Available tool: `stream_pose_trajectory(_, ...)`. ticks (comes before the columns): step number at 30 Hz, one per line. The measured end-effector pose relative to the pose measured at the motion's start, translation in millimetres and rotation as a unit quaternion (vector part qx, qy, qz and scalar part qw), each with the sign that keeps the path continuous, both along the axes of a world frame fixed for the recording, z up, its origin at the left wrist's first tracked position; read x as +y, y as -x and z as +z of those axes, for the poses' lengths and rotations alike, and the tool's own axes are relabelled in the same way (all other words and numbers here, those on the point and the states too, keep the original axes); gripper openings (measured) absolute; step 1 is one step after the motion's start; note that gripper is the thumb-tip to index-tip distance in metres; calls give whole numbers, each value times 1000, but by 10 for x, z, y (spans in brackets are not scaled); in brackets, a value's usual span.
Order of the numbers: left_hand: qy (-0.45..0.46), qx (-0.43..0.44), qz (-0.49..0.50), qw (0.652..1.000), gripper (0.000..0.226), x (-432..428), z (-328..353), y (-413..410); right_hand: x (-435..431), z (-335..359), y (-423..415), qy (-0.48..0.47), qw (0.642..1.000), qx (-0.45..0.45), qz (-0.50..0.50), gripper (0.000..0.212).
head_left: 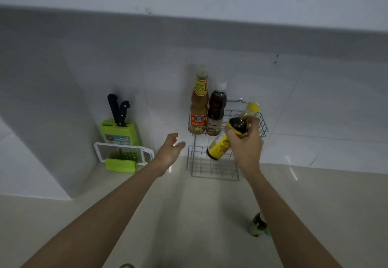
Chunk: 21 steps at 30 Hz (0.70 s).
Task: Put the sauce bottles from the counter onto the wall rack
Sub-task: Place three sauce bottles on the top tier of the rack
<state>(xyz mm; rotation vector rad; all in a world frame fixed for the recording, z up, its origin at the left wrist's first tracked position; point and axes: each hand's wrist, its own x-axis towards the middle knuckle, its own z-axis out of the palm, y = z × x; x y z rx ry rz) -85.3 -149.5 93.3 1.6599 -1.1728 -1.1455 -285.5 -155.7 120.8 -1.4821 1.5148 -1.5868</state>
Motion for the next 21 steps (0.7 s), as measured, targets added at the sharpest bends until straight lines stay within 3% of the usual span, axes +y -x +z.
stream_pose_trajectory(2,30,11,-16,999,62,-113,239,66,-133,333,84,94,995,-18,-38,41)
stream_pose_trajectory(5,54,31,-48,997,78,-230,540,155,-328,495,129,148,988,-24,-31,42)
stream_pose_trajectory(12,52,60,-102,992,81,-291,714,324,-767,337,288,25,982,154,104,52)
stream_pose_trajectory(21,45,75,-94,992,86,-322,641,304,-951,312,394,-30,969,189,155,54)
